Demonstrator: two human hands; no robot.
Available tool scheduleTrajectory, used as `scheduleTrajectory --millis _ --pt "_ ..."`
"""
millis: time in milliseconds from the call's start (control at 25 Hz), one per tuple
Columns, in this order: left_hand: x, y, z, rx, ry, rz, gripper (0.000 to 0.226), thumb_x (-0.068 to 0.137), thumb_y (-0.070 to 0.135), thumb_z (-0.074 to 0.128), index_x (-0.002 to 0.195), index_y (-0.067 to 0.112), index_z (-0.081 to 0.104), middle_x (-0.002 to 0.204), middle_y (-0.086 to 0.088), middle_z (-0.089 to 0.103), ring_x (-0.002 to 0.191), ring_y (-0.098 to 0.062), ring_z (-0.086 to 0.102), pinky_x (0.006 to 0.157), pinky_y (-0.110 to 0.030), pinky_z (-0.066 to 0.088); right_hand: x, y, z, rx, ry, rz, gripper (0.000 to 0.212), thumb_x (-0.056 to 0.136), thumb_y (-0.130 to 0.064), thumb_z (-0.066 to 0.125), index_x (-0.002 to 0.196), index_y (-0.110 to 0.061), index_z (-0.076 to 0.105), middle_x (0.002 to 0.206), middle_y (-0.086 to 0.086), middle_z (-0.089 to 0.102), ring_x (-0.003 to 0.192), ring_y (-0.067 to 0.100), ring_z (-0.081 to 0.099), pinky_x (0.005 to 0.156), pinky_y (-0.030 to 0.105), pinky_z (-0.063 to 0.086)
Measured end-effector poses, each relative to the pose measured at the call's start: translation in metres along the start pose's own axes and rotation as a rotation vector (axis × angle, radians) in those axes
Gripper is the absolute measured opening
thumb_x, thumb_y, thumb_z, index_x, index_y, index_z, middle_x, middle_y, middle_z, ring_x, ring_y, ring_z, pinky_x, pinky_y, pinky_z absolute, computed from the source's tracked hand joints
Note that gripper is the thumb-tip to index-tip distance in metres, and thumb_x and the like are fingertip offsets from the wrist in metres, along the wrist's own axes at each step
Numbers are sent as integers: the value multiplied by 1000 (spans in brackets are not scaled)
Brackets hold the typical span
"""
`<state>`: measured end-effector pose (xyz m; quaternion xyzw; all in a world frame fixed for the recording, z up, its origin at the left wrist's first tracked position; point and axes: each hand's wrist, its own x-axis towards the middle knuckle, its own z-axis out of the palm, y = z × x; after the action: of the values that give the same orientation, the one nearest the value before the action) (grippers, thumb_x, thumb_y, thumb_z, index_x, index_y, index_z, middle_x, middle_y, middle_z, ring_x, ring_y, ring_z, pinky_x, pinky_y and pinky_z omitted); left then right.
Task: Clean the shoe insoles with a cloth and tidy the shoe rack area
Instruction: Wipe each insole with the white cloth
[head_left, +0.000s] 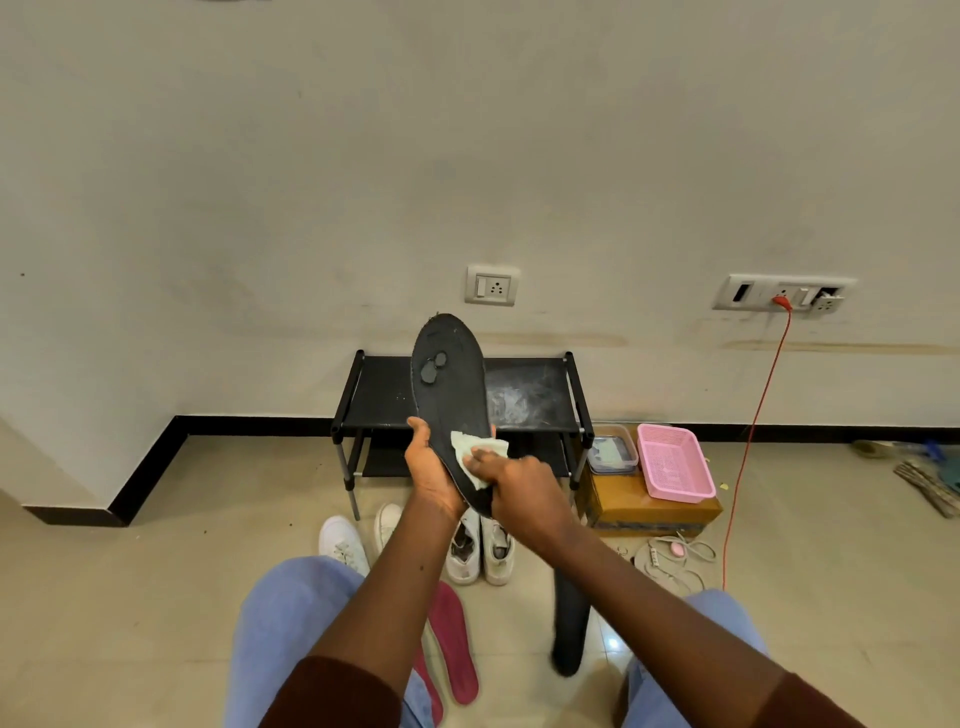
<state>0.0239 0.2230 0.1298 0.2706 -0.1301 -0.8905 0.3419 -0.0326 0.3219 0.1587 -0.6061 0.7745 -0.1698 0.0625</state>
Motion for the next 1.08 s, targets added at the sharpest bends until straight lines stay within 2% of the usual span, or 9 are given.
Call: scheduleTrajectory --millis 80,160,200,400,520,640,880,1000,1080 --pt "5 0 -2 -69 4 4 61 92 62 32 109 11 62 98 -15 68 88 -31 61 90 -45 46 -17 -3 10 67 121 -58 47 69 0 52 112 -13 67 116 7 65 97 24 67 79 33 56" --pt "6 -2 -5 -66 3 -9 61 92 62 34 110 12 62 101 -14 67 88 -31 62 85 -42 51 -27 3 17 74 145 -107 47 52 1 54 93 -11 74 94 7 73 81 19 71 61 30 59" --pt "4 -3 -6 -55 5 -23 62 92 62 34 111 11 62 102 -14 66 89 -31 61 79 -41 54 -29 5 17 64 141 -133 47 50 0 55 90 -11 75 91 7 73 80 18 71 60 29 59" --pt "-11 -13 -2 52 5 -63 72 94 60 28 84 6 75 83 -17 70 81 -32 64 77 -41 51 -8 16 2 -19 -16 0 49 81 0 50 125 -20 57 136 -3 51 119 19 53 98 32 45" --pt "-18 -20 -4 128 -14 -99 74 95 58 25 83 7 77 85 -16 72 74 -29 71 64 -36 59 15 21 -12 -97 -30 63 48 88 -5 44 132 -24 50 143 -7 42 123 20 48 101 32 39" --pt "-20 -22 -4 239 -3 -92 62 97 56 25 104 10 67 87 -13 73 76 -25 71 65 -33 58 34 27 -21 -80 6 125 46 90 -4 45 133 -20 49 143 -4 43 124 23 47 104 31 34" --pt "-18 -9 -5 246 -21 -56 51 100 42 32 105 4 66 84 -15 72 69 -25 71 59 -30 59 39 30 -23 -36 9 135 43 91 -3 47 131 -18 51 142 -3 45 128 19 43 107 25 28" --pt "-9 -2 -8 244 -6 -68 53 99 26 35 74 2 76 74 -15 71 60 -25 69 54 -27 58 21 29 -10 -6 0 117 42 90 -4 48 129 -19 54 139 -3 48 125 20 47 107 28 34" --pt "-13 -3 -7 230 1 -81 56 97 25 35 66 3 76 70 -14 71 57 -23 68 53 -26 57 9 28 -4 -11 -9 78 42 88 -4 49 127 -20 56 137 -4 51 122 21 51 105 30 38"
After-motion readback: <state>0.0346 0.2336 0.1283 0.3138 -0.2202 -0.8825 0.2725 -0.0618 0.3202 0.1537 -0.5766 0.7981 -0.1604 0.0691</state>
